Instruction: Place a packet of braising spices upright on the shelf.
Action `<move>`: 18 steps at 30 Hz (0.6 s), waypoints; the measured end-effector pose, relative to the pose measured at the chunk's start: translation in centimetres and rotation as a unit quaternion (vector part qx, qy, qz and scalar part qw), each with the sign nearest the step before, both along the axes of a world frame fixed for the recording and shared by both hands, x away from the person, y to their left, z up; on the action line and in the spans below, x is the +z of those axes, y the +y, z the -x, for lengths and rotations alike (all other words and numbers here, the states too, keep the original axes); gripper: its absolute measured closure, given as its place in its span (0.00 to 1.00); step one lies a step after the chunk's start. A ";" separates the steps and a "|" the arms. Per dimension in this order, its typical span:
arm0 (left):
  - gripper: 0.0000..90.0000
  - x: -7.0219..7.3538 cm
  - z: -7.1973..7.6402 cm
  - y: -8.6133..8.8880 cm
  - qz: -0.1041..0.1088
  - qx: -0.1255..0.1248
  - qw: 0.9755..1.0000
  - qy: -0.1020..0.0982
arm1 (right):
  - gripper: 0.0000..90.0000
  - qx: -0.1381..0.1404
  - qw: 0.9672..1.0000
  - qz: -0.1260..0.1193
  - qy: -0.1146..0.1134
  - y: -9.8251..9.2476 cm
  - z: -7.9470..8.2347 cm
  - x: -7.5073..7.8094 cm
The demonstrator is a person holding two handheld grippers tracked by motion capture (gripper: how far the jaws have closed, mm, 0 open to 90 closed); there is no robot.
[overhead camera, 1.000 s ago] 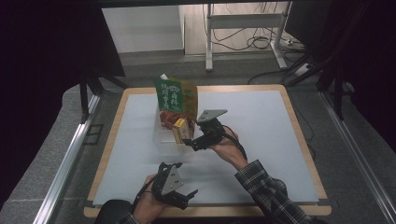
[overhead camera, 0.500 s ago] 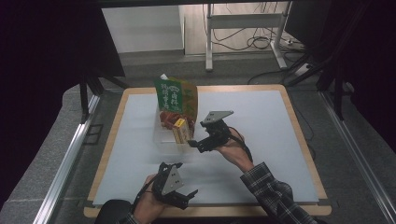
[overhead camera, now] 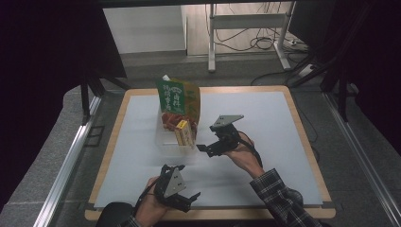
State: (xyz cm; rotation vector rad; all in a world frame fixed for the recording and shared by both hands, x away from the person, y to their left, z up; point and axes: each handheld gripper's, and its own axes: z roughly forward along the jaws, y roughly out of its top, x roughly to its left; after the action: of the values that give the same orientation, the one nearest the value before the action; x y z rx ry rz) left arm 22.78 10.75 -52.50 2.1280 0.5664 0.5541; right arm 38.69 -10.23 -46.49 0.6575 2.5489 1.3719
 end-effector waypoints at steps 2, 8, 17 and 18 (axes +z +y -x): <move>0.01 0.0 0.0 0.0 0.000 0.000 1.000 0.000 | 0.06 0.000 1.000 -0.002 0.002 -0.3 0.0 0.0; 0.01 0.0 0.0 0.0 -0.001 0.000 1.000 0.000 | 0.05 -0.003 1.000 0.005 0.003 -1.1 0.2 -0.2; 0.01 0.0 0.0 0.1 -0.006 0.001 1.000 -0.001 | 0.03 -0.014 1.000 0.013 -0.003 -2.4 0.7 -0.1; 0.01 0.0 0.0 0.1 -0.005 0.002 1.000 0.000 | 0.02 -0.018 1.000 0.014 -0.005 -2.7 0.8 -0.1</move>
State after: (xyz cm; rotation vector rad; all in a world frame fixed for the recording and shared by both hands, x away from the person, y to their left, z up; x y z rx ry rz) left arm 22.80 10.84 -52.51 2.1372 0.5685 0.5606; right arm 37.93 -12.88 -46.57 0.6862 2.5303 1.3223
